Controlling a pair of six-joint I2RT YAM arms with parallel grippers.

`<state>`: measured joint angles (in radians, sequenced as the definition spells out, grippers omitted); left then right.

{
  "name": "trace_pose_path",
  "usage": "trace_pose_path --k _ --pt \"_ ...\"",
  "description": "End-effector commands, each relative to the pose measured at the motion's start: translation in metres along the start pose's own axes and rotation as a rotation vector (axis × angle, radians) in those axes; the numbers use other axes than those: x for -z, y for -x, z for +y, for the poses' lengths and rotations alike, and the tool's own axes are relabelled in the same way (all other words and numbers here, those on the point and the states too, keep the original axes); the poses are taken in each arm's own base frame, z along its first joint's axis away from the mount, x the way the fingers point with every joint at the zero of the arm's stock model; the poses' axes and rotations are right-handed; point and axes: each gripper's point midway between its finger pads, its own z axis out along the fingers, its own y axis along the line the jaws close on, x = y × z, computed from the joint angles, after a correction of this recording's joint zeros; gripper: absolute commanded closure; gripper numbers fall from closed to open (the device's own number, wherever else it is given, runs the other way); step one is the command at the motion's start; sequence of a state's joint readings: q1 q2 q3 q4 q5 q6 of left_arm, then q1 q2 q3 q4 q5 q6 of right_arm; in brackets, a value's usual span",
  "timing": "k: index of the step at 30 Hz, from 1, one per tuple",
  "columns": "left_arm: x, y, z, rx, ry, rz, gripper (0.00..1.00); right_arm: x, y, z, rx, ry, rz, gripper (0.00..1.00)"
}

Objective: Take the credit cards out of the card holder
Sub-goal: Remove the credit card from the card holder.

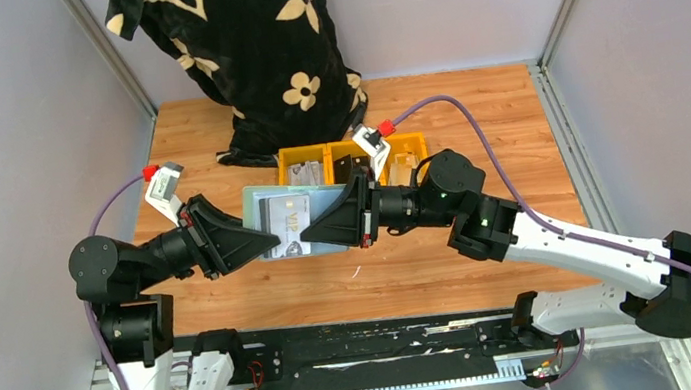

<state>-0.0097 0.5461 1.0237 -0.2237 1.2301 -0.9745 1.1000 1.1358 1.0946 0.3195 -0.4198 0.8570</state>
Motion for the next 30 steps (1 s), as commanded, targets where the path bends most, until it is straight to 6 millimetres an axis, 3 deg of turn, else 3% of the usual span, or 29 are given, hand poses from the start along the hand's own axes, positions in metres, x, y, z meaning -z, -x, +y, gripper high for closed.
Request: trace_pose_path --k 1,10,21,26,30 --pt "-0.001 0.008 -0.014 0.002 -0.053 -0.018 0.83 0.005 0.005 -0.005 0.024 -0.002 -0.025 1.0" --pt "-0.002 0.014 -0.016 -0.006 -0.043 -0.048 0.98 0.015 0.0 -0.01 0.025 -0.005 -0.037 1.0" --pt "-0.002 0.017 -0.007 -0.02 0.009 -0.078 1.0 0.017 0.007 0.001 0.036 0.031 -0.061 1.0" --pt "0.0 0.015 0.001 -0.056 0.058 -0.082 1.0 0.008 0.012 0.016 0.042 0.092 -0.037 0.72" --pt "0.0 0.014 0.003 -0.059 0.065 -0.08 1.0 0.004 0.016 0.024 0.049 0.126 -0.031 0.63"
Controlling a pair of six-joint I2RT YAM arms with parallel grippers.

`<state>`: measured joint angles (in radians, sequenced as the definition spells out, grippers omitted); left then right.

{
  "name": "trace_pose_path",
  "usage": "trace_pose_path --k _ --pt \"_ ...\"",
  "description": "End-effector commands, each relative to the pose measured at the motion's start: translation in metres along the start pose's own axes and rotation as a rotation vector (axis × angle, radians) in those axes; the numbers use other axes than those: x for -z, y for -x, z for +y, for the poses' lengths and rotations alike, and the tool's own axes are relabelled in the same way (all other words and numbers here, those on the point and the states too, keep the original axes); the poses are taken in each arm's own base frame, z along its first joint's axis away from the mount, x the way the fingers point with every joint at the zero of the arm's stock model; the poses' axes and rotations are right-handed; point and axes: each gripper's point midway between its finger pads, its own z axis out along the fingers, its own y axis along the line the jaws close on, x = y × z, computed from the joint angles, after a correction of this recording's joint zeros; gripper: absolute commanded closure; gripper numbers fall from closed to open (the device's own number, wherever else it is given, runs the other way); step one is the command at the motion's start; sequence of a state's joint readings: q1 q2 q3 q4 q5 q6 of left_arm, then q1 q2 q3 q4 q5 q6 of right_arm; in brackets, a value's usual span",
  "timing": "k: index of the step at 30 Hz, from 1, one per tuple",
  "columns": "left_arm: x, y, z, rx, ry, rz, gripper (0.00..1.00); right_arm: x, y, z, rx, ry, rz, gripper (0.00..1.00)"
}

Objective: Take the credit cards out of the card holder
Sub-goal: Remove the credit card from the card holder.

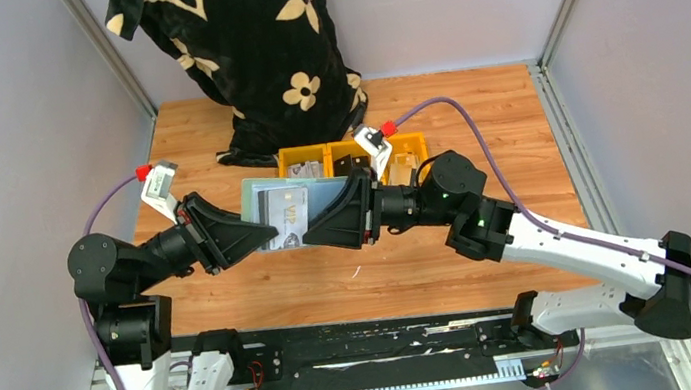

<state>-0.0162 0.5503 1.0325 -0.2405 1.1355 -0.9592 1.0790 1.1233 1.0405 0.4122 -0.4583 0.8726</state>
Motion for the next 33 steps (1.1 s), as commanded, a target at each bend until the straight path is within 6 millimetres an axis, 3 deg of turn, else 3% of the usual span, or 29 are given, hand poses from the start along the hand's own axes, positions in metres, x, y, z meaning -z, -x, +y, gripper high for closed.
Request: trace_pose_path --k 1,6,8,11,12,14,15,18,23,33 --pt "0.003 0.001 -0.006 -0.055 0.007 -0.01 1.0 -0.003 0.016 0.023 0.04 0.081 -0.015 0.6" --pt "0.004 -0.001 -0.009 -0.062 0.0 -0.006 1.0 -0.008 0.02 0.022 0.046 0.071 -0.013 0.58" --pt "0.004 -0.001 -0.011 -0.065 -0.007 -0.006 1.0 -0.012 0.022 0.022 0.042 0.07 -0.01 0.65" --pt "0.005 -0.002 -0.018 -0.065 -0.025 -0.004 0.98 -0.016 0.02 0.02 0.029 0.078 -0.003 0.84" --pt "0.006 -0.002 -0.02 -0.063 -0.035 -0.001 0.89 -0.017 0.02 0.021 0.026 0.084 -0.001 0.9" --pt "0.006 -0.003 -0.024 -0.062 -0.056 -0.003 0.56 -0.019 0.019 0.022 0.019 0.098 0.008 0.98" --pt "0.006 -0.005 -0.024 -0.025 -0.066 -0.001 0.46 -0.021 0.017 0.024 0.017 0.108 0.018 1.0" --pt "0.005 -0.003 -0.026 0.016 -0.093 -0.006 0.32 -0.026 0.013 0.03 0.019 0.131 0.048 1.0" --pt "0.003 -0.002 -0.026 0.043 -0.101 0.013 0.36 -0.029 0.007 0.03 0.019 0.138 0.071 1.0" --pt "0.002 0.003 -0.027 0.035 -0.11 0.003 0.72 -0.016 -0.001 0.027 0.02 0.128 0.067 1.0"
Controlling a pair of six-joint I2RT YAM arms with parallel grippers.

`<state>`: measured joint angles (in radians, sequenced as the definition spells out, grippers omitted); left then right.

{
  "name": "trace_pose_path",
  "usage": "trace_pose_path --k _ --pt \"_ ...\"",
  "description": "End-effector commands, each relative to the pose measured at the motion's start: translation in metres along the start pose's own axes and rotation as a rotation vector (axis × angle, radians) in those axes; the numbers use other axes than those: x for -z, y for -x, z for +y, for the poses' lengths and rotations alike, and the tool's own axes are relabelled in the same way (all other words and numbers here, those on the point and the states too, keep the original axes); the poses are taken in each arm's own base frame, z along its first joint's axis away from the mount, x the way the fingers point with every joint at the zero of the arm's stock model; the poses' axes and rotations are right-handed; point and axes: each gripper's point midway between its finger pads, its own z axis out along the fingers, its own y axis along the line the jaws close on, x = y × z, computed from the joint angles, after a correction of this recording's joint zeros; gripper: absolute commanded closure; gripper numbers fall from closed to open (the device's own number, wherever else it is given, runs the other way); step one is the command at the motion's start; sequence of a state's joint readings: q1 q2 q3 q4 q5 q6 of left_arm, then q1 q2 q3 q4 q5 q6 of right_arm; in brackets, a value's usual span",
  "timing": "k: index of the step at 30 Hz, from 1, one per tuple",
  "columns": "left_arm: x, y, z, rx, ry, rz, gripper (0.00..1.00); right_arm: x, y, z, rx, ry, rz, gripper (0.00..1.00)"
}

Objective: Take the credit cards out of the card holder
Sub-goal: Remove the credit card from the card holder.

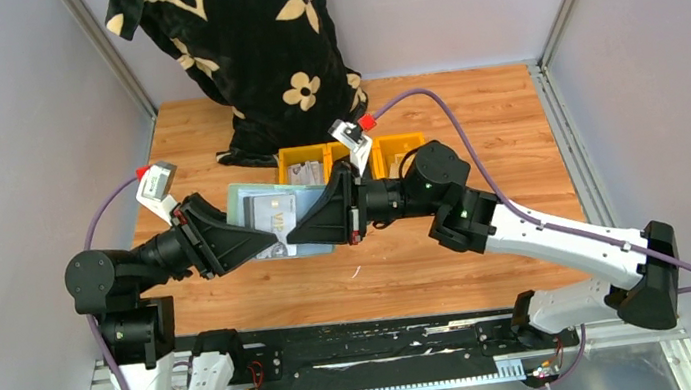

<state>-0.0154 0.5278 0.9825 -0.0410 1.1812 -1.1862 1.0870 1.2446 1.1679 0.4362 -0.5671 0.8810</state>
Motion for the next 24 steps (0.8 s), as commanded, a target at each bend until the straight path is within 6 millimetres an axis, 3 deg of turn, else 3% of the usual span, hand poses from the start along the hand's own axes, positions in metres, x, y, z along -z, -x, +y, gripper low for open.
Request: trace_pose_path --k 1,11,16,19,21,24 --pt "0.0 0.003 -0.007 -0.033 -0.027 -0.001 0.75 0.011 -0.003 0.014 0.022 0.029 -0.009 1.0" --pt "0.0 0.004 -0.008 -0.048 -0.021 -0.011 0.86 0.022 -0.006 0.024 0.035 0.076 -0.024 1.0" --pt "0.0 0.003 -0.004 -0.046 -0.004 -0.015 0.96 0.02 0.001 0.035 0.05 0.117 -0.028 0.77" --pt "0.0 0.003 -0.002 -0.043 0.003 -0.014 0.98 0.017 0.008 0.039 0.063 0.122 -0.037 0.71" --pt "0.0 0.003 -0.003 -0.049 0.005 -0.016 0.99 0.015 0.011 0.041 0.066 0.121 -0.04 0.71" --pt "0.0 0.003 -0.003 -0.051 0.01 -0.015 1.0 0.014 0.013 0.039 0.06 0.112 -0.045 0.8"
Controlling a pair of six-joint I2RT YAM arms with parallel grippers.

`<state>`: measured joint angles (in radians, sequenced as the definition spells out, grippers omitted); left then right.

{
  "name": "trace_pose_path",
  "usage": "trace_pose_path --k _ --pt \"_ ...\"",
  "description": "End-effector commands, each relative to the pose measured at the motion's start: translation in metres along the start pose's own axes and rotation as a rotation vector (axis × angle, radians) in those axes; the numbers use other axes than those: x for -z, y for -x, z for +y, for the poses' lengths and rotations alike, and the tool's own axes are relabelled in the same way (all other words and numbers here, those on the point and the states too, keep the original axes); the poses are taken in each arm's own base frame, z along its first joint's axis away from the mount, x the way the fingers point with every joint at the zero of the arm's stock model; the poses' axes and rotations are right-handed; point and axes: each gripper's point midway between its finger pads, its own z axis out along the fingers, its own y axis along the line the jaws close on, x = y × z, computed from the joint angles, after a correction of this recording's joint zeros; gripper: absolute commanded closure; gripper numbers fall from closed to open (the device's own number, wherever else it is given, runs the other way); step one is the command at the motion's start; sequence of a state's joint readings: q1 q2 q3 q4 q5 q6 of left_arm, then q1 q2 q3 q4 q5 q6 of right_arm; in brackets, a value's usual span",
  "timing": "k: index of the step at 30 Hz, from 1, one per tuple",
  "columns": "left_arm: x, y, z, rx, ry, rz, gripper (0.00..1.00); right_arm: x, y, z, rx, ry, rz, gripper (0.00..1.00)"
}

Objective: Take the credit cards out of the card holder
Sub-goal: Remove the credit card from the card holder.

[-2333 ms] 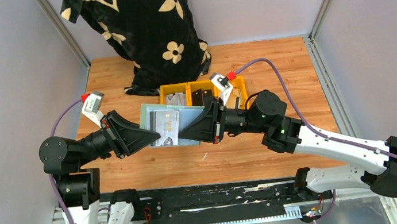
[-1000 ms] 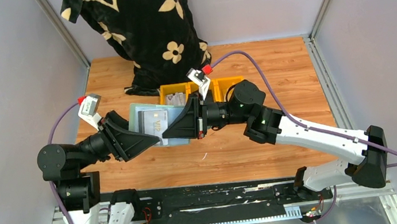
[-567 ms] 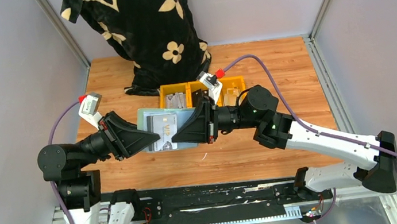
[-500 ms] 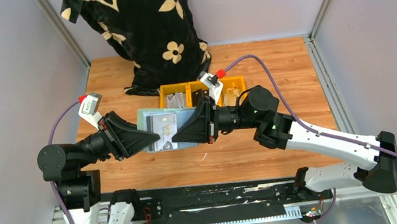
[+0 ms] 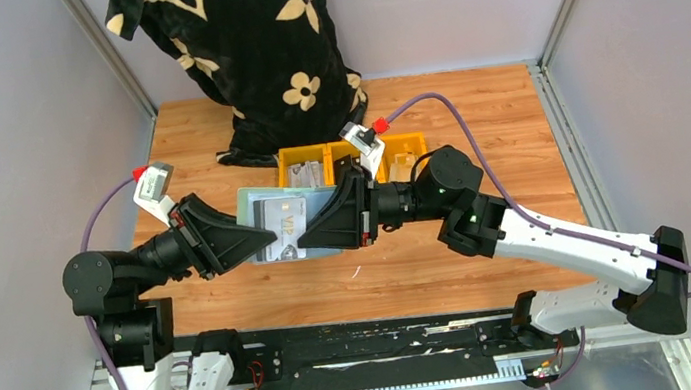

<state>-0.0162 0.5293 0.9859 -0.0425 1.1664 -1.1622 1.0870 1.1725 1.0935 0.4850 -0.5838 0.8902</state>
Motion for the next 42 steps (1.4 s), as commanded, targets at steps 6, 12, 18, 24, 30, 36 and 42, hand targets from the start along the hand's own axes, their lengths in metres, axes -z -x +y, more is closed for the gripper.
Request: trace_pose_path --k 6,12,18,24,30,36,42 --pt "0.001 0.0 -0.005 -0.03 0.004 -0.001 1.0 0.004 0.021 0.028 0.046 0.079 -0.061 0.95" --pt "0.001 0.0 -0.005 -0.03 0.003 0.0 1.0 0.012 0.021 0.032 0.062 0.079 -0.076 1.0" --pt "0.001 0.003 -0.007 -0.032 0.002 -0.001 1.0 0.019 0.013 0.025 0.052 0.057 -0.077 1.0" --pt "0.0 0.005 -0.008 -0.023 0.0 -0.005 1.0 0.023 0.011 0.023 0.047 0.051 -0.087 1.0" --pt "0.0 0.004 -0.008 -0.026 -0.001 -0.005 1.0 0.024 0.01 0.024 0.043 0.056 -0.092 1.0" --pt "0.0 0.003 -0.006 -0.025 0.004 -0.004 1.0 0.011 0.024 0.029 0.049 0.064 -0.086 0.76" --pt "0.001 0.001 -0.008 -0.037 0.004 -0.002 1.0 -0.001 0.031 0.031 0.046 0.081 -0.072 0.78"
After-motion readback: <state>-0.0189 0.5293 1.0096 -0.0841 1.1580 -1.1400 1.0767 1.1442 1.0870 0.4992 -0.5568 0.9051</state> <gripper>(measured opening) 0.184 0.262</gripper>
